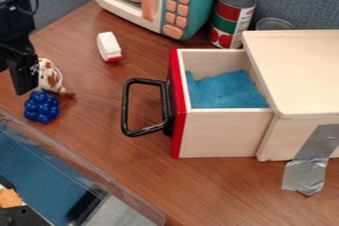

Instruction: Put the blue object in the drawer

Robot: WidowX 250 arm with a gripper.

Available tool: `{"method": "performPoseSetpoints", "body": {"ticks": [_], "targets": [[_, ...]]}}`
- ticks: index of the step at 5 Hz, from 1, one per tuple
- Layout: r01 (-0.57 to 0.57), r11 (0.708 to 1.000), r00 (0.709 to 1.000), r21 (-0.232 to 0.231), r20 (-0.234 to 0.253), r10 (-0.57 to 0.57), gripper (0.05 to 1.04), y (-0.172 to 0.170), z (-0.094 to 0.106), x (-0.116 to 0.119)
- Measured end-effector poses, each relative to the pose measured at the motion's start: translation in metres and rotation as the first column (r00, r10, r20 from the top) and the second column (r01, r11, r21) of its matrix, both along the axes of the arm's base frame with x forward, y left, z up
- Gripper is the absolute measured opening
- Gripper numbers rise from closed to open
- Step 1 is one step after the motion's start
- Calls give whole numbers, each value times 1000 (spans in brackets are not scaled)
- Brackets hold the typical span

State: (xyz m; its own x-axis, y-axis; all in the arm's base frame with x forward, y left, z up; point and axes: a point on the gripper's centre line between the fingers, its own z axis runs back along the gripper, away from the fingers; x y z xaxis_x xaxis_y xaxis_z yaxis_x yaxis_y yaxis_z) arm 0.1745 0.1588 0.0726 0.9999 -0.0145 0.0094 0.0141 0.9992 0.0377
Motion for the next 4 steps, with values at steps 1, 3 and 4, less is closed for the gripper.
{"method": "performPoseSetpoints", "body": {"ticks": [1, 3, 4], "targets": [[-1, 1000, 1000, -12, -14, 1, 1001, -2, -6, -2], [13, 1000, 999, 2, 41, -13, 1001, -4, -15, 2], [31, 1000, 996, 1, 82, -30, 1001, -5, -19, 4]]}}
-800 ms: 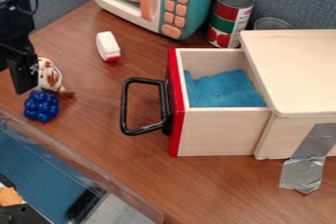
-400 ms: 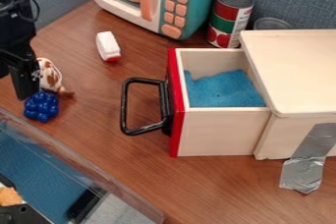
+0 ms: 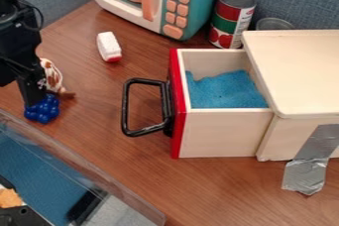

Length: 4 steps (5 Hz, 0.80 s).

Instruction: Put the blue object in the drawer

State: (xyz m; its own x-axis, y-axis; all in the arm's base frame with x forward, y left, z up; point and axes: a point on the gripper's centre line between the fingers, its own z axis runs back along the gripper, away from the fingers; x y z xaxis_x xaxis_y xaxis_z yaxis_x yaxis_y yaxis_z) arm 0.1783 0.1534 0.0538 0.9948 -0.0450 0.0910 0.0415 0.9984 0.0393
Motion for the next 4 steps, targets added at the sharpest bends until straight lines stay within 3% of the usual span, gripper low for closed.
{"method": "performPoseSetpoints", "body": {"ticks": [1, 2, 4], "targets": [[25, 1000, 996, -9, 89, -24, 1001, 1, 2, 1], [19, 1000, 991, -4, 135, -19, 1001, 3, 2, 5], [-15, 1000, 991, -2, 135, 15, 1001, 5, -8, 9]]}}
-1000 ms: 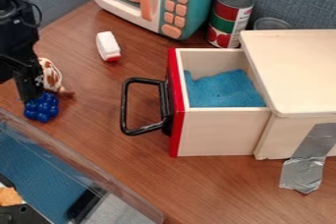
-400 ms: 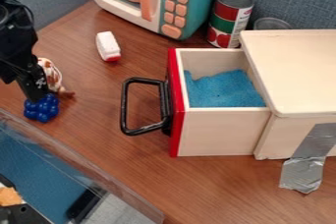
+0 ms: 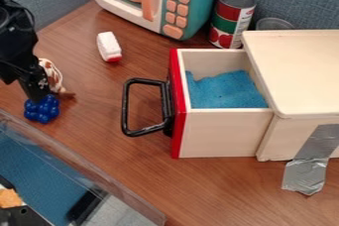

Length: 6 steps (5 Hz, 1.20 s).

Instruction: Put the blue object in the drawer

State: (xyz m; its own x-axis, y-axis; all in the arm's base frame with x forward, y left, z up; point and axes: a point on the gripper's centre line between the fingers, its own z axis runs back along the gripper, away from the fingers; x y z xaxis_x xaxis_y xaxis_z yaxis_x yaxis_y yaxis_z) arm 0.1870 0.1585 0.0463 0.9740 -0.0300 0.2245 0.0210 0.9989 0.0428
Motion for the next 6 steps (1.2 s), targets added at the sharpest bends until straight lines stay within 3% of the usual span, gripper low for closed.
{"method": "performPoseSetpoints", "body": {"ticks": [4, 5, 6], "targets": [[-32, 999, 999, 23, 3, 32, 1001, -5, -16, 4], [-33, 999, 999, 34, -9, 33, 945, -5, -23, 5], [-63, 998, 998, 31, -13, 63, 749, -4, -26, 5]]}}
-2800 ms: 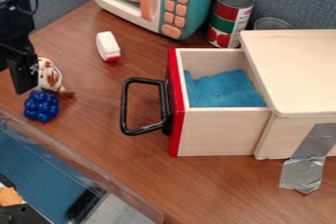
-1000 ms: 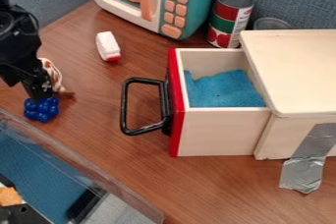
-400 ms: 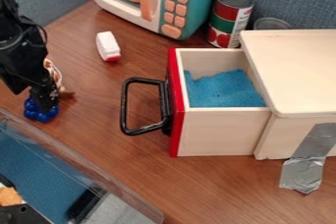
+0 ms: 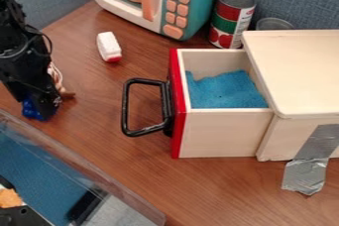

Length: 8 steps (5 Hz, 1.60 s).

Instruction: Put the blue object in the drawer

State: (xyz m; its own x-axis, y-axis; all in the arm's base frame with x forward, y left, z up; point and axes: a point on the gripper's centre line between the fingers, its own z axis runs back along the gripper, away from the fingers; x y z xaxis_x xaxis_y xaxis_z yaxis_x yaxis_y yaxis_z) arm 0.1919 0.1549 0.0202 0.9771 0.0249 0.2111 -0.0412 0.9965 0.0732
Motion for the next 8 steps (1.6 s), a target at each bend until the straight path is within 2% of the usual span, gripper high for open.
{"method": "performPoseSetpoints", "body": {"ticks": [1, 2, 4, 5, 8], "targets": [[6, 1000, 1000, -3, 5, -6, 741, 0, 0, 1], [11, 998, 1000, -56, -4, -11, 732, -10, 7, -3], [76, 984, 994, -163, 89, -62, 732, -45, 59, 10], [150, 966, 985, -209, 121, -127, 731, -74, 81, 27], [276, 935, 960, -223, 110, -257, 731, -161, 117, 85]]}}
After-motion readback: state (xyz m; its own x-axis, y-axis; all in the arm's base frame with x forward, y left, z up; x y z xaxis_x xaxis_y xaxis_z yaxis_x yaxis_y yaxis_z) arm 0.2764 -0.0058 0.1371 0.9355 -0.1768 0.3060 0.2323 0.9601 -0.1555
